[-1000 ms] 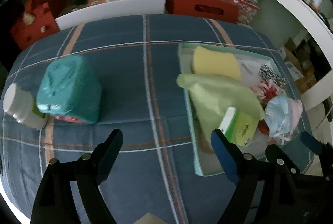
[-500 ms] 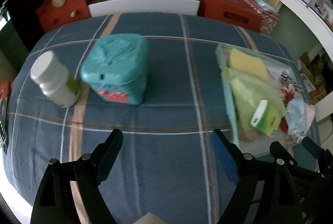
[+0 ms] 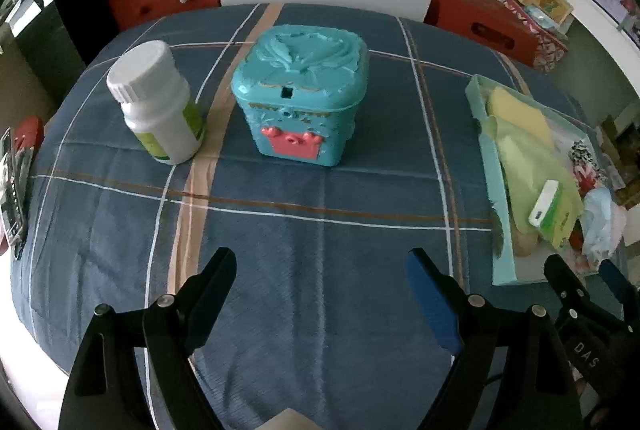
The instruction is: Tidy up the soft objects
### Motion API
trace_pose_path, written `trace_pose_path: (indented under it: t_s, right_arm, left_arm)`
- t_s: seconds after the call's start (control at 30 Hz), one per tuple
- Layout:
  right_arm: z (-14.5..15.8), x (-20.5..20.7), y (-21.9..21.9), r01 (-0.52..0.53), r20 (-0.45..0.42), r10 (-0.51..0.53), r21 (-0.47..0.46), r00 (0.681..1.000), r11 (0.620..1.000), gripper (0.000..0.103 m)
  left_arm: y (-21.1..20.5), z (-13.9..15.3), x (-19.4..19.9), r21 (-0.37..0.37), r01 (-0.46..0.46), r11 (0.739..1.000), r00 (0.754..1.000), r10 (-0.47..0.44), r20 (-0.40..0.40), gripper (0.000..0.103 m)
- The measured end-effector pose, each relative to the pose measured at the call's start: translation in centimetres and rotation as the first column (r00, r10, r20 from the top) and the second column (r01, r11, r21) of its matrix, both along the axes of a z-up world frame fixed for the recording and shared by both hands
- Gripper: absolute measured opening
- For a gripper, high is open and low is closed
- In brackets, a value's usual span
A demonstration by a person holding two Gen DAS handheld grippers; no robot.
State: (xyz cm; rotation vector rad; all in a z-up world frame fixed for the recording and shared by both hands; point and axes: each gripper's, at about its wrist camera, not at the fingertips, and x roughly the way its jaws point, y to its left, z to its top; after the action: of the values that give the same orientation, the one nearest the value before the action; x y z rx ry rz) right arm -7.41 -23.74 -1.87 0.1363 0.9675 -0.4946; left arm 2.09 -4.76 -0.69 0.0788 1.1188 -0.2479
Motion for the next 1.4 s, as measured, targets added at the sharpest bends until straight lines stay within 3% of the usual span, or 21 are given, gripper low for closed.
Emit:
trace_pose_path:
  t_s: [0.43,1.4]
  right_arm:
    - [0.37,-0.27,0.29,0.032,0.036,-0.03,-0.073,0.999,0.997,0.103]
    - [0.57,-0.7,-0.36,0.07,0.051,-0.065,-0.091,0.997,0.993,0.103]
  left_arm:
    - [-0.44,-0.64,0.04,0.034,-0.003,0.999,1.0,0.004,-0.009,0.087]
    - [-0.61,-0.5,-0.09,0.064,-0.018,0.998,1.0,0.018,-0.001,0.087]
